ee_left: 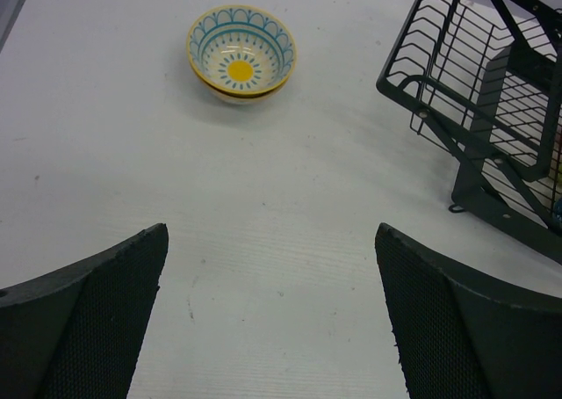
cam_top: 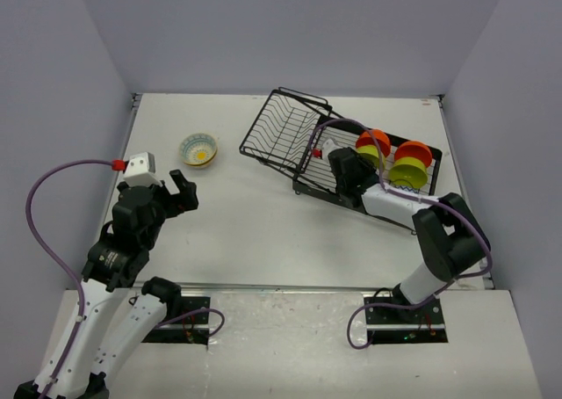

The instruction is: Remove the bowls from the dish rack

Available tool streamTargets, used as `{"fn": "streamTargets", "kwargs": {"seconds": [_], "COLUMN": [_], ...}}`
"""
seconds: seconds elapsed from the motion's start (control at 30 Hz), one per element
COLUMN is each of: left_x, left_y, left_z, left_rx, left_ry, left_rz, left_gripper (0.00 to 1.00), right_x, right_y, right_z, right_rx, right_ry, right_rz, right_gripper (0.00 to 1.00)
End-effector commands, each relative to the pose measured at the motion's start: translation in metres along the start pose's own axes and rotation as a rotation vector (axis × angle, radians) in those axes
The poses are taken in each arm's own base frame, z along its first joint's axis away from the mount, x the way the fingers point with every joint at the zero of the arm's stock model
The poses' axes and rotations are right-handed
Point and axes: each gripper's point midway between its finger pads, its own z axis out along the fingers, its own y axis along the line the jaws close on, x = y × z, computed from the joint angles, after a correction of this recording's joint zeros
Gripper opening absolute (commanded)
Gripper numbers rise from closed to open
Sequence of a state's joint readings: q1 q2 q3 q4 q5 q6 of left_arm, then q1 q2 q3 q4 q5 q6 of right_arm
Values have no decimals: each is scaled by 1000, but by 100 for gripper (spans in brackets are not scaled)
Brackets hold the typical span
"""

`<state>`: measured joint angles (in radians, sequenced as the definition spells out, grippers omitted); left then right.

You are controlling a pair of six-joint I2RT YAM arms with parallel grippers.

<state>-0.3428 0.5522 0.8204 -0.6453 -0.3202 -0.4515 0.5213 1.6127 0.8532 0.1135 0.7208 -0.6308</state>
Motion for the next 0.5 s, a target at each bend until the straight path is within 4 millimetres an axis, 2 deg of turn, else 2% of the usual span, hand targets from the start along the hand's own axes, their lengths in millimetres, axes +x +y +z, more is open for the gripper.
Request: {"fn": "streamTargets", "kwargs": {"seconds": [0.0,0.07,0.1,0.47], "left_x": [-8,-7,-8,-8], "left_y": [-6,-7,-7,-8], "left_z": [2,2,1,2], "left_rx": [32,33,33,43], "left_ry": [-31,-31,-31,-31], "left_rz": [16,18,18,20], "left_gripper": [100,100,100,100], "right_x": [-2,1,3,-2], "right_y": [-4,-6,-6,-35], "right_z": [0,-1,-1,-15], "right_rx": [37,54,59,151], "right_ry": [-16,-12,-6,-19], "right_rz": [73,86,93,149], "right_gripper": [32,9,6,0]}}
